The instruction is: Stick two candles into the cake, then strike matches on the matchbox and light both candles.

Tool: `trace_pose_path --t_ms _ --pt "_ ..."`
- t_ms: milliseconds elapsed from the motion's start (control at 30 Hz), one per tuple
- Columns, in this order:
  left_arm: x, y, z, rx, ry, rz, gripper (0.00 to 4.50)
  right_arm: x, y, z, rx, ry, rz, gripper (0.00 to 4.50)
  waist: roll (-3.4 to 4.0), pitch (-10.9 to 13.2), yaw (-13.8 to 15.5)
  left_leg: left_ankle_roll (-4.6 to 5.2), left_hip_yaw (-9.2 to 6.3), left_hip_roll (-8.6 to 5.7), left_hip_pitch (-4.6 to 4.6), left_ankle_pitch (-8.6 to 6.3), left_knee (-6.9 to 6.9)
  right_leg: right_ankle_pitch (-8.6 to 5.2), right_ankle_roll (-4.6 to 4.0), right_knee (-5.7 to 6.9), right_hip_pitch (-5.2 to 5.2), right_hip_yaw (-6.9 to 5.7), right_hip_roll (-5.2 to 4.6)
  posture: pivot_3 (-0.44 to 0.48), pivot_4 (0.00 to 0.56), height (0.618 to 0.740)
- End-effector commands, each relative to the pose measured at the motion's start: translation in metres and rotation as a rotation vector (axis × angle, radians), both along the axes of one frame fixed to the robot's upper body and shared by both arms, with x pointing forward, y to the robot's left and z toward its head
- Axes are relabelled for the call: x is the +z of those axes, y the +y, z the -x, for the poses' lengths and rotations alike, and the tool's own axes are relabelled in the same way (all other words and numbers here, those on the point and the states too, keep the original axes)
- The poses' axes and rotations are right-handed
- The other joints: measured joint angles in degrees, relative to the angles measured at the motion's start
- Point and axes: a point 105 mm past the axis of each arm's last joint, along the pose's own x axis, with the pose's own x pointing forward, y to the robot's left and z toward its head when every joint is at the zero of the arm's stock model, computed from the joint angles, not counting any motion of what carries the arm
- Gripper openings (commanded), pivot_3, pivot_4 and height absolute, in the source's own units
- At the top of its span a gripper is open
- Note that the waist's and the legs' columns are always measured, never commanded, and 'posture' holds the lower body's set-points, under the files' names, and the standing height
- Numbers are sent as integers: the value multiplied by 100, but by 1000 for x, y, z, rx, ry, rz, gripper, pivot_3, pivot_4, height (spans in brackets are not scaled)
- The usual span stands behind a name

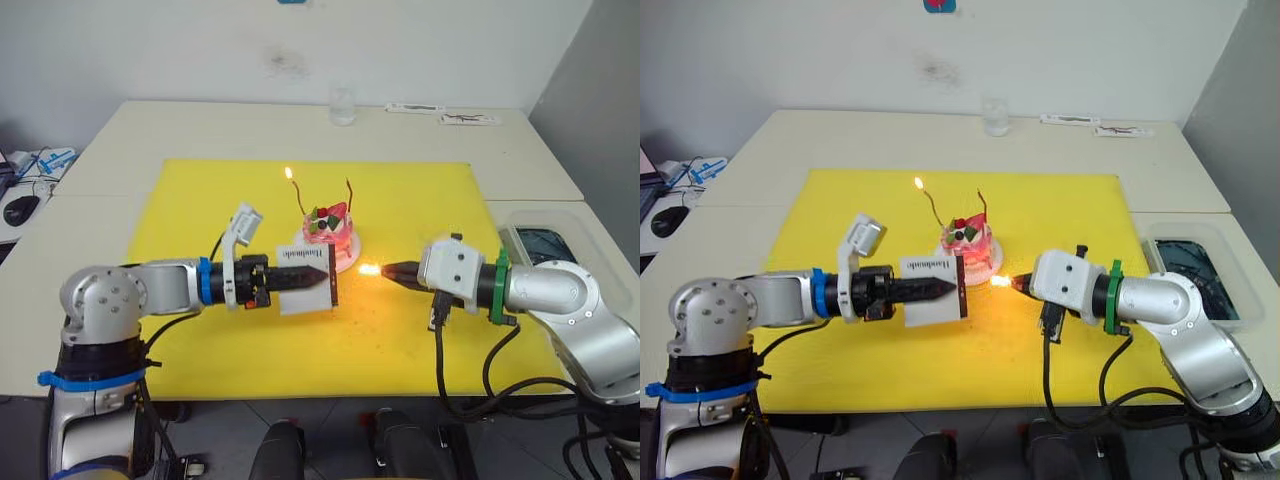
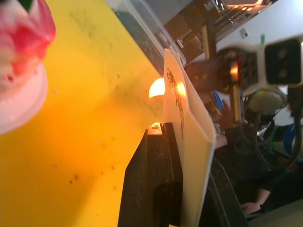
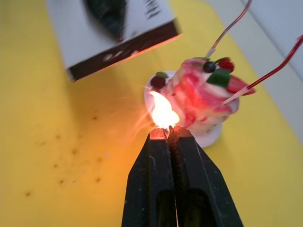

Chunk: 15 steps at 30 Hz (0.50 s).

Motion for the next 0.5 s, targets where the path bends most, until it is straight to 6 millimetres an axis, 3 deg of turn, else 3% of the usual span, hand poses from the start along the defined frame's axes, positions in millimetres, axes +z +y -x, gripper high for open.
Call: trace_pose_path --t_ms 33,333,500 --pt "-2 -6 3 -13 -32 9 0 23 1 -11 -38 -84 -36 61 0 0 5 0 -2 1 -1 0 0 0 0 1 0 -2 0 0 150 740" --pt "-10 -12 8 -37 -18 21 0 55 17 -48 -93 -227 -66 61 0 0 0 0 1 1 -2 0 -4 3 4 0 -2 -1 0 0 150 740" --pt "-9 -14 8 -40 -26 27 0 62 28 -62 -92 -281 -68 61 0 0 -2 0 2 1 -4 0 -5 3 5 0 -4 0 0 0 150 740"
